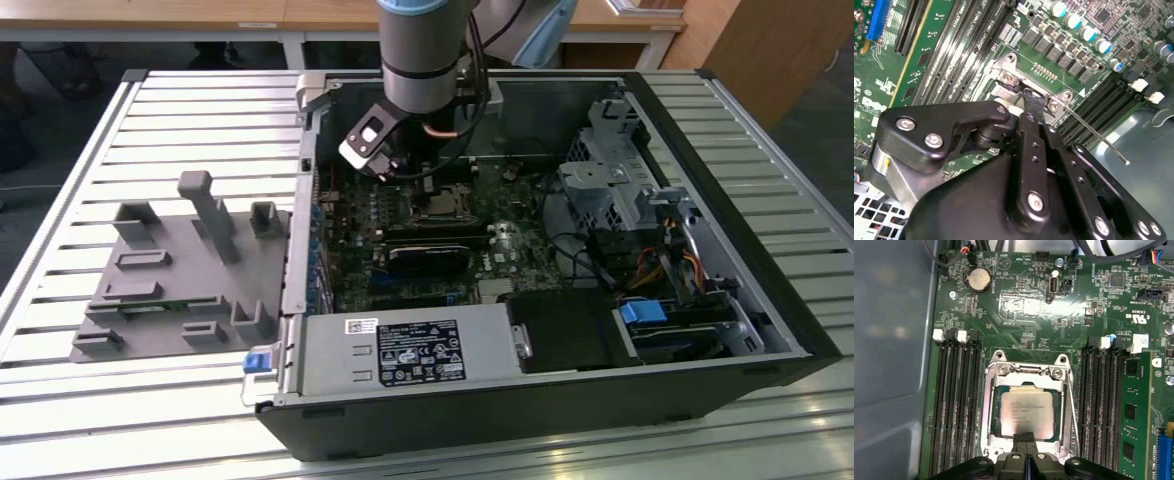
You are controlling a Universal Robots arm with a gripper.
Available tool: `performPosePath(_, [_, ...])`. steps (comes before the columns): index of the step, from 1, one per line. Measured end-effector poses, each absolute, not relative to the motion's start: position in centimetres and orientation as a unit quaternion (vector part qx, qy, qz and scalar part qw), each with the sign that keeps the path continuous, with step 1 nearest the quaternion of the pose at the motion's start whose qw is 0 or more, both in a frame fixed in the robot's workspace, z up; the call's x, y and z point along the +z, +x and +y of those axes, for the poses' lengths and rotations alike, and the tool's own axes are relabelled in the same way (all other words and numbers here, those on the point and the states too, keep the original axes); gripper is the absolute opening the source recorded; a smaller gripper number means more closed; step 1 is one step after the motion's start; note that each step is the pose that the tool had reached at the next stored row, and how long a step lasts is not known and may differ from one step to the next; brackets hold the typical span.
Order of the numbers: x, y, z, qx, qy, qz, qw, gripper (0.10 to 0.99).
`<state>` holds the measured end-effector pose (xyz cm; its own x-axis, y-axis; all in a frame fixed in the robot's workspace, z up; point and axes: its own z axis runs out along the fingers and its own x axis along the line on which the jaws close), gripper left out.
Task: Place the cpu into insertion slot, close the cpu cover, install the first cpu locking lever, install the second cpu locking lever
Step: 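Close the cpu cover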
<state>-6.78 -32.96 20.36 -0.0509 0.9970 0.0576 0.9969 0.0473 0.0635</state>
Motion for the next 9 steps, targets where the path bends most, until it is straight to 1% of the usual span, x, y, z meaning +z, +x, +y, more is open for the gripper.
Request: performPosePath(9, [20.26,-6.41,-33.13,0.043,0.689,0.724,0.0,0.106])
